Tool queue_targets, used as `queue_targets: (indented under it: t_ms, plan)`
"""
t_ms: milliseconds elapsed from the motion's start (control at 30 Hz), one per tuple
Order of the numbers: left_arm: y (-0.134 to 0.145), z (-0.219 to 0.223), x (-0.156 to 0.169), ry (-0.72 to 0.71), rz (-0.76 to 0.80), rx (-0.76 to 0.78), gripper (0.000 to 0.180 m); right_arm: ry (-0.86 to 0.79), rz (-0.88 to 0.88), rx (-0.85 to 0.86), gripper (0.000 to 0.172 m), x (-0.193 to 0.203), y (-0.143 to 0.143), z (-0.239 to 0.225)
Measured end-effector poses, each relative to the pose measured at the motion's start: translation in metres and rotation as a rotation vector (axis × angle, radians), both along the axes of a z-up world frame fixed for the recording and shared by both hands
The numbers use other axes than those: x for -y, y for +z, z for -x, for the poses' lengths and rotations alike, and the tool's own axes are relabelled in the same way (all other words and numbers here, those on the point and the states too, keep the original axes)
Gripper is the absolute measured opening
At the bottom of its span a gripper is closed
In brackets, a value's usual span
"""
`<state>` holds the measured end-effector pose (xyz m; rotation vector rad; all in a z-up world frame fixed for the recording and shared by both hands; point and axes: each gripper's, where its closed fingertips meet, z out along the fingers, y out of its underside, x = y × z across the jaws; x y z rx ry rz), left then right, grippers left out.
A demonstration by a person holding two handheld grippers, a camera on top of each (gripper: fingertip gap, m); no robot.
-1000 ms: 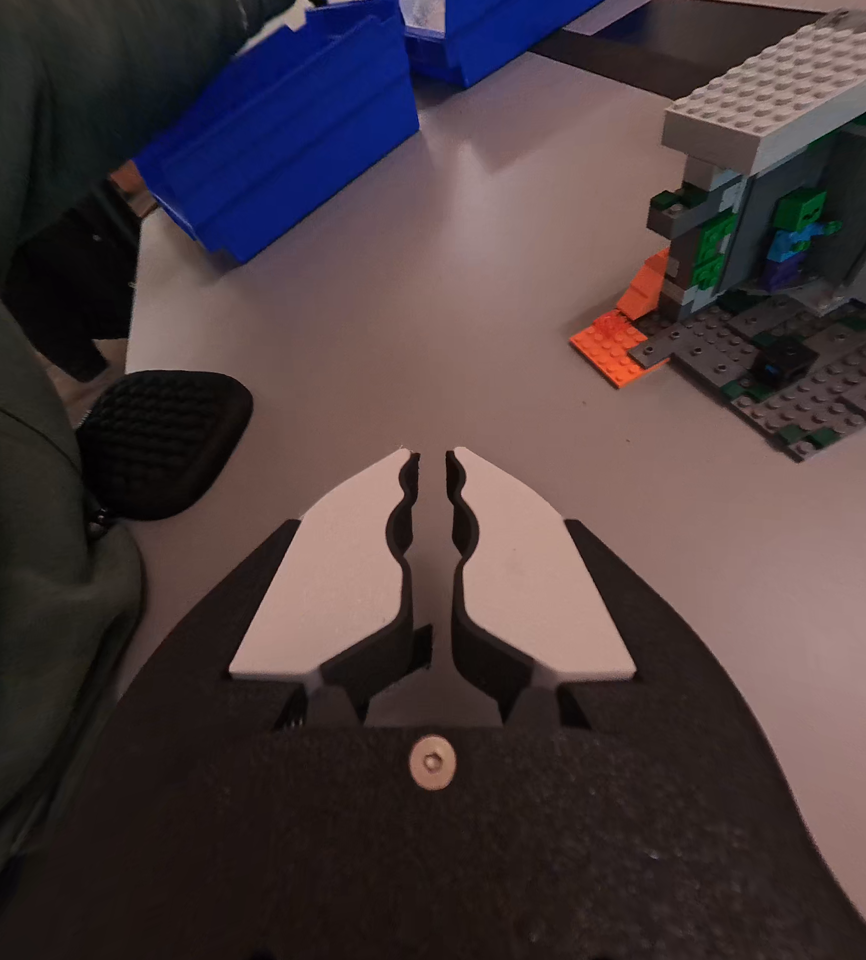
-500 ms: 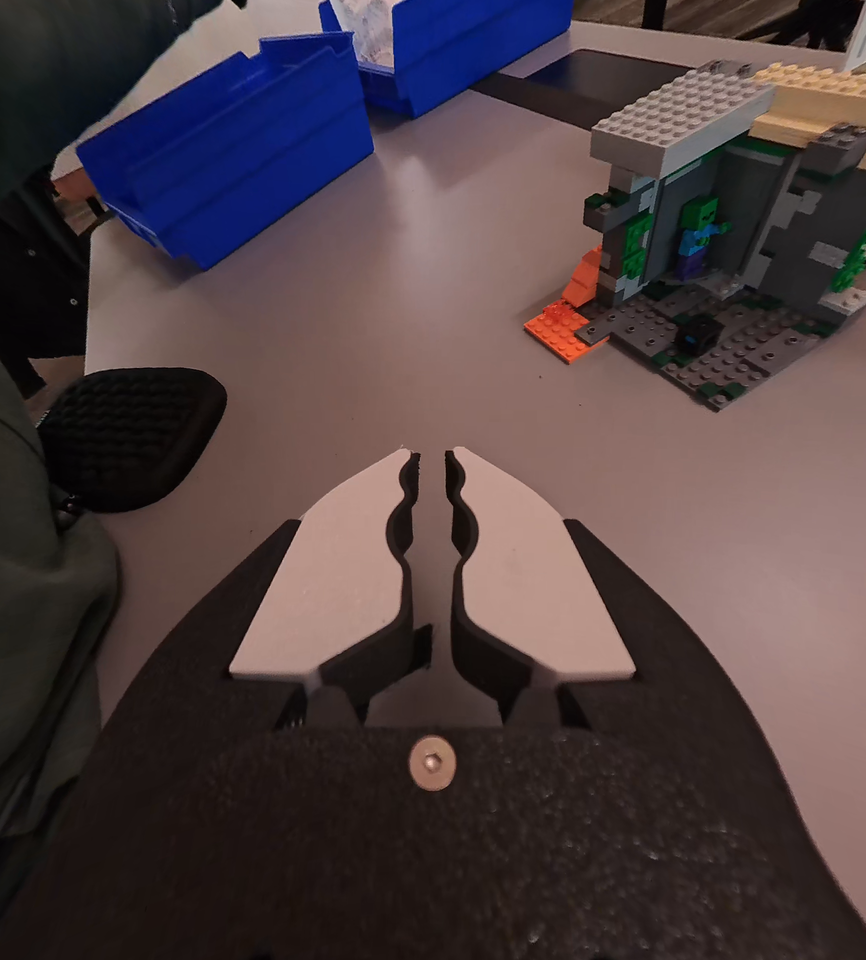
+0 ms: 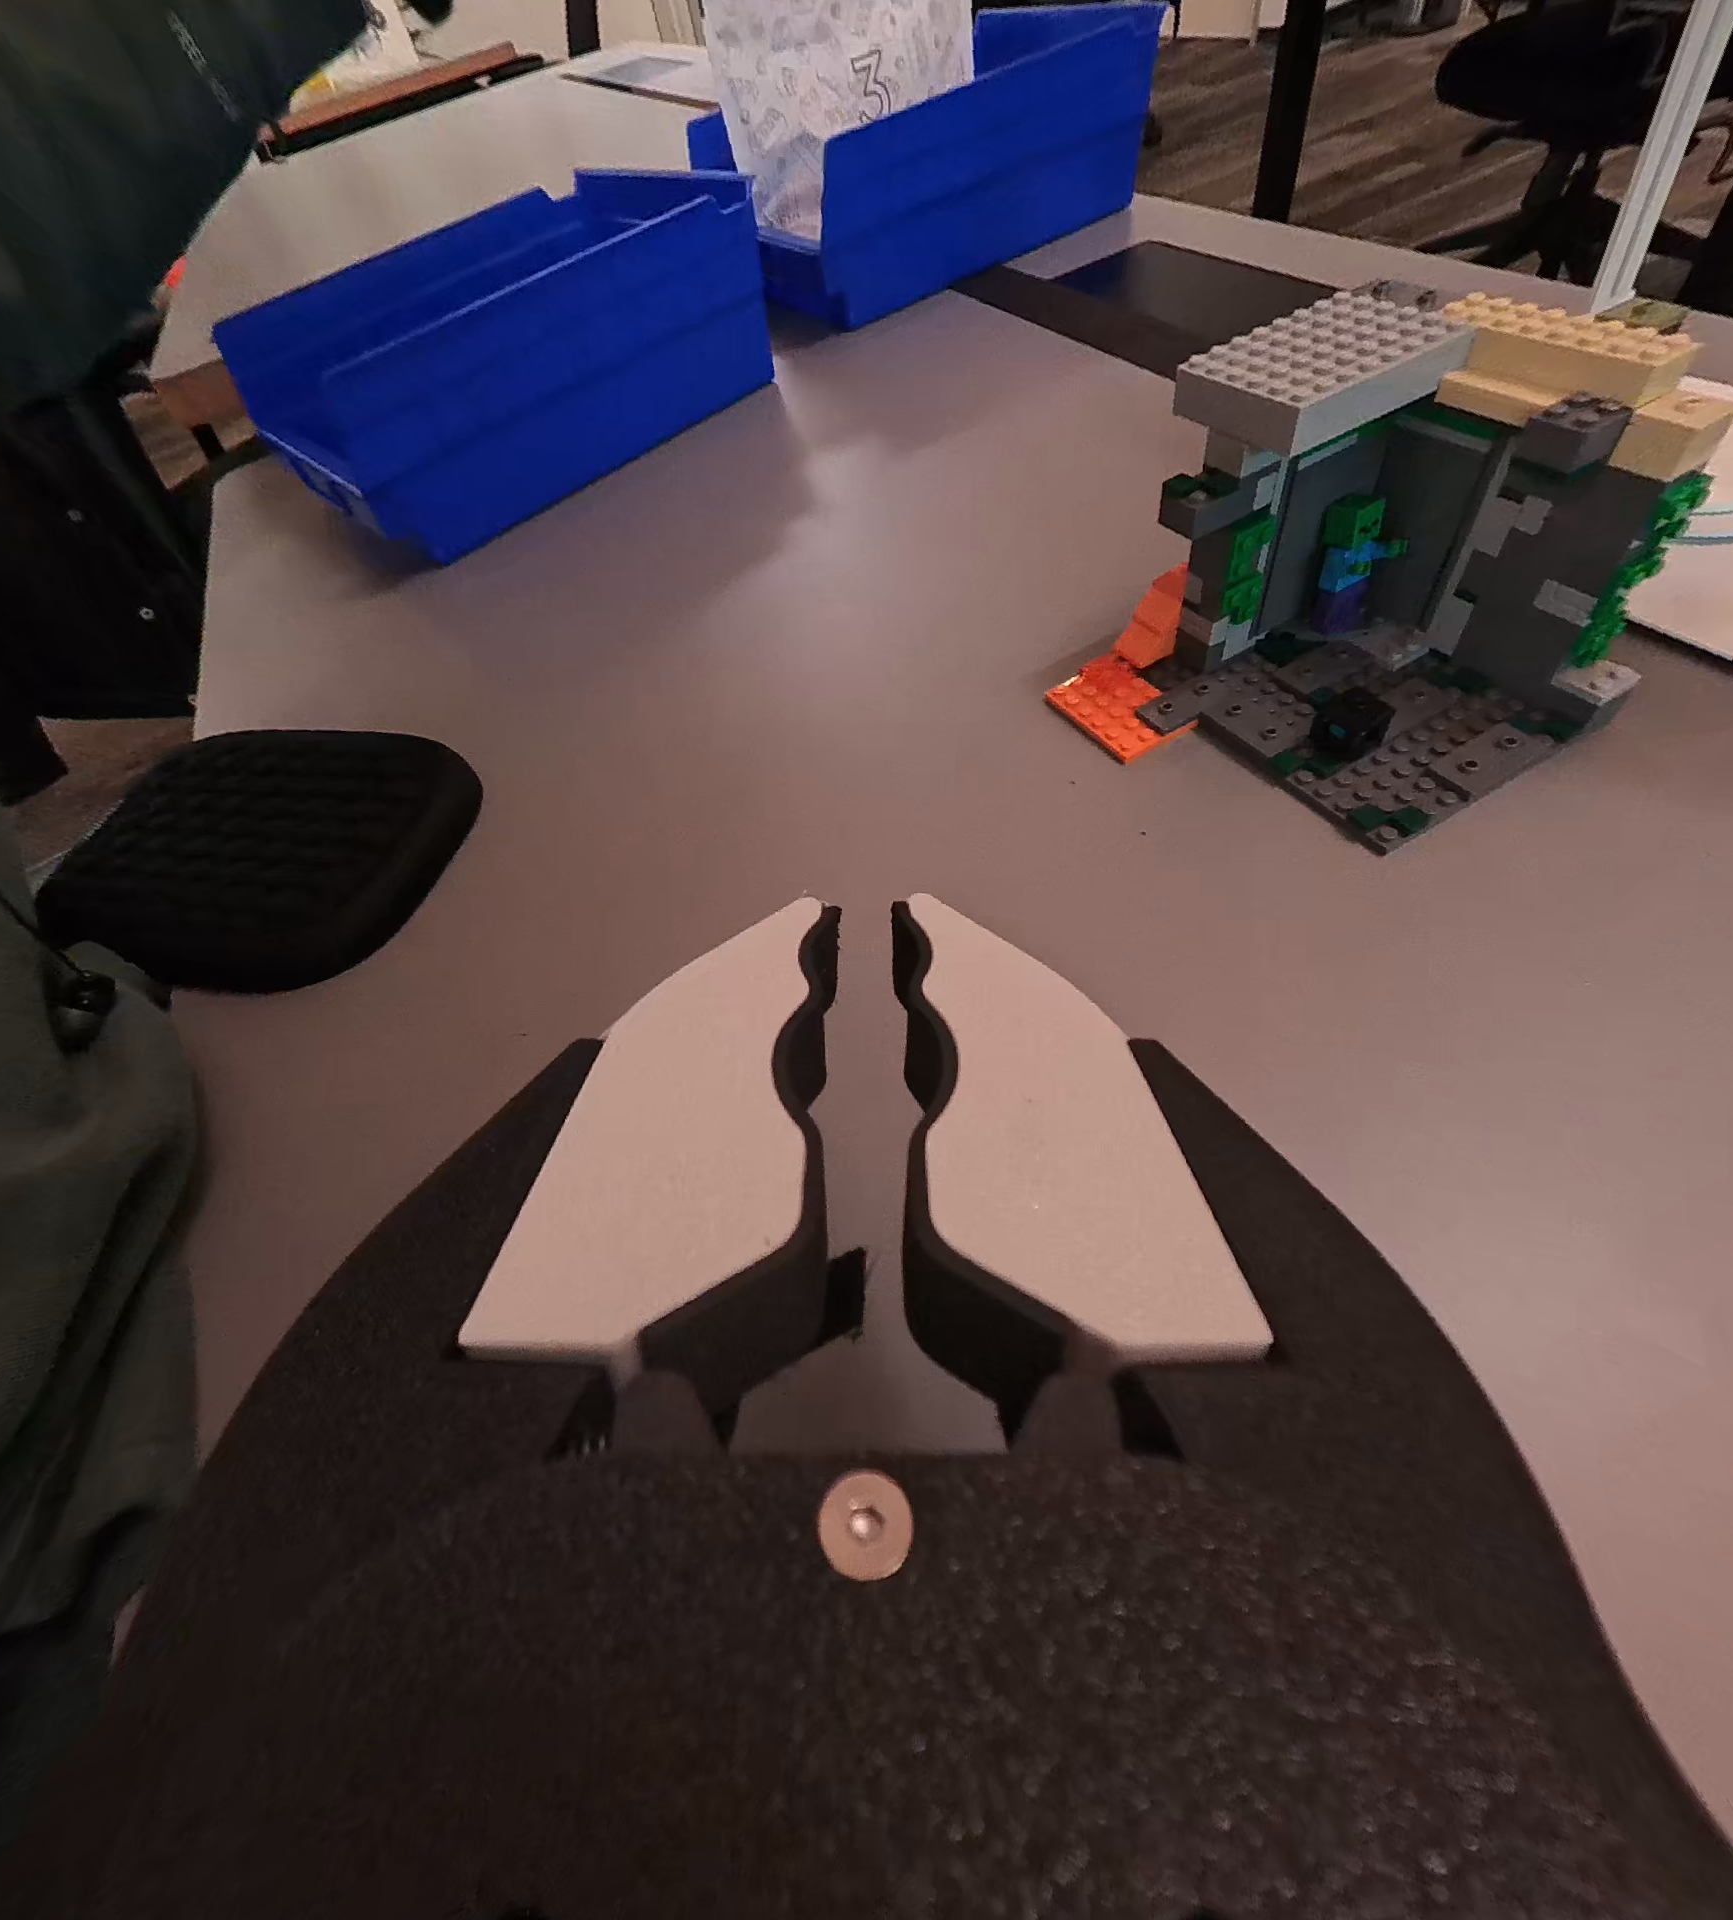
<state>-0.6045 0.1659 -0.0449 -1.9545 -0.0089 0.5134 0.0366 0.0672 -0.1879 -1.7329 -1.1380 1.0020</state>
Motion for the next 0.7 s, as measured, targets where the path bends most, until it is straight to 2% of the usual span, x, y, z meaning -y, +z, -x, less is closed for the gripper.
queue_targets:
  t_ms: [67,167,300,433,700]
  plan:
    - [-0.015,-0.015,-0.001,0.011,0.042,0.032,0.0,-0.001,-0.005,-0.012,0.01,0.002,0.002,-0.001]
    - [-0.049,-0.02,-0.002,0.119,0.163,0.027,0.0,-0.012,-0.016,-0.017,0.009,0.003,0.004,-0.004]
    - [-0.082,-0.039,-0.017,0.171,0.185,0.153,0.0,-0.026,-0.021,-0.014,0.01,0.004,0.003,-0.007]
    - [-0.093,-0.049,-0.032,0.237,0.176,0.178,0.0,-0.036,-0.027,-0.009,0.01,0.003,-0.001,-0.01]
    - [-0.096,-0.048,-0.048,0.388,0.107,0.182,0.0,-0.04,-0.043,-0.014,0.009,0.002,0.0,-0.014]
